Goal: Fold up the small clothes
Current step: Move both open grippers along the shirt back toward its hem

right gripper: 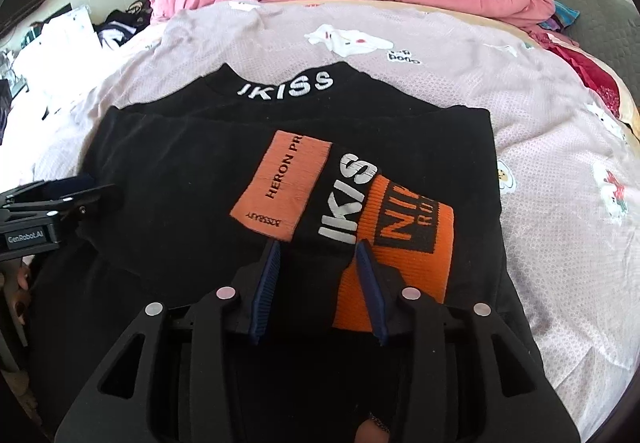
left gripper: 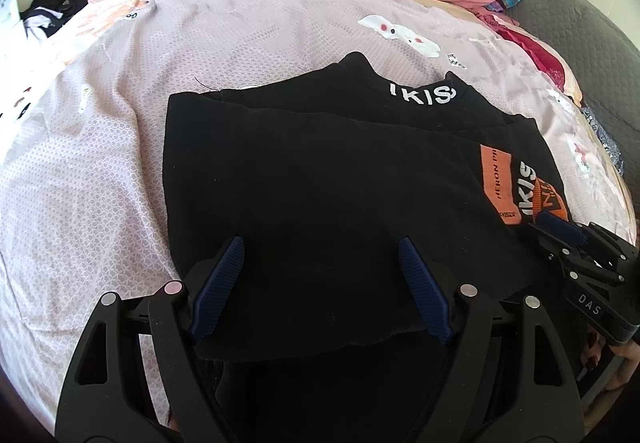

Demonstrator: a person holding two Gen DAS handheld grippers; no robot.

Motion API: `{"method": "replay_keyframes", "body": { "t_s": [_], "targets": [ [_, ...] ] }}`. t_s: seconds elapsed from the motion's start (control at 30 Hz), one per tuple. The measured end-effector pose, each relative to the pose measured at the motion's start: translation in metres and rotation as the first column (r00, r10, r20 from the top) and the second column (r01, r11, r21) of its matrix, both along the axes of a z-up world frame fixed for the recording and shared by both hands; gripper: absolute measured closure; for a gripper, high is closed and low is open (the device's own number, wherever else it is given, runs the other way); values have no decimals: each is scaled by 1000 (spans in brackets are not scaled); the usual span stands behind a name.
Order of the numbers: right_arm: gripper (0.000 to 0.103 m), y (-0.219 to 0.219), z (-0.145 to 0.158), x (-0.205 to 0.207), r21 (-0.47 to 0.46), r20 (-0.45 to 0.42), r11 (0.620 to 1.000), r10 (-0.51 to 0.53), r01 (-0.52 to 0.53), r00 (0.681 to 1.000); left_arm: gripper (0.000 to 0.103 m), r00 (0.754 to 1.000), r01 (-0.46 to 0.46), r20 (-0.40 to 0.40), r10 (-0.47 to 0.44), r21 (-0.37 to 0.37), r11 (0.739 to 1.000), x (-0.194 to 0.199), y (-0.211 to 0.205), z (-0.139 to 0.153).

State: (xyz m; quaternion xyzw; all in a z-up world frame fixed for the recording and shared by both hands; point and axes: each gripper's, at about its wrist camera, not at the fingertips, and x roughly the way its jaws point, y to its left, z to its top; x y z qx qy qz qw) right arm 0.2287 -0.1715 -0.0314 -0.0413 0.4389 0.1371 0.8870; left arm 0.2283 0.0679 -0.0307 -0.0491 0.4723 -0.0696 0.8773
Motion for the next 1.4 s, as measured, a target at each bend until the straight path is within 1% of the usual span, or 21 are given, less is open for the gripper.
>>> {"method": "replay_keyframes", "body": {
  "t_s": [0.07, 0.17, 0.27, 0.33, 0.4, 0.53, 0.6, 0.67, 0.77, 0.87, 0.97, 1.1, 1.23, 1.4],
  "targets": [
    [58, -1, 2, -3, 17, 4, 1000, -1, 1, 1000, 31, 1000, 4, -1, -4, 6, 1000, -2, 0, 1],
    [57, -1, 6, -6, 29, 10, 1000, -6, 5, 1000, 31, 1000, 3, 1, -3, 5, 1000, -4, 0, 3],
    [52, -2, 9, -9, 52, 8, 999, -7, 6, 1000, 31, 1000, 3, 3, -3, 1, 1000, -5, 0, 5],
    [50, -3, 11, -12, 71, 11, 997, -9, 8, 1000, 29, 1000, 4, 8, -4, -4, 1000, -8, 1, 8],
    [38, -4, 14, -15, 90, 10, 996, -16, 15, 1000, 25, 1000, 4, 15, -4, -10, 1000, -10, 1, 11],
    [27, -7, 18, -20, 124, 12, 992, -31, 29, 999, 22, 999, -4, 37, 4, -16, 1000, -16, 3, 19],
    [18, -9, 22, -22, 133, 20, 990, -42, 39, 999, 19, 999, -9, 44, 9, -15, 1000, -17, 4, 22],
    [14, -11, 25, -25, 138, 28, 989, -52, 48, 998, 17, 999, -17, 48, 17, -15, 1000, -17, 6, 23],
    [13, -12, 29, -27, 140, 42, 989, -61, 54, 997, 16, 998, -28, 55, 29, -25, 999, -18, 10, 27],
    [9, -13, 34, -29, 142, 55, 988, -68, 59, 996, 10, 996, -38, 74, 39, -22, 999, -21, 12, 32],
    [9, -13, 39, -32, 146, 71, 987, -71, 60, 995, 10, 994, -55, 90, 56, -8, 998, -23, 15, 37],
    [7, -13, 45, -35, 144, 85, 988, -76, 64, 993, 9, 993, -70, 97, 71, -13, 997, -26, 19, 43],
    [7, -12, 50, -38, 147, 100, 987, -78, 63, 992, 9, 989, -64, 131, 62, 9, 998, -33, 18, 54],
    [7, -15, 59, -46, 155, 120, 986, -79, 60, 990, 9, 985, -57, 163, 53, 17, 998, -48, 17, 65]
  ]
}}
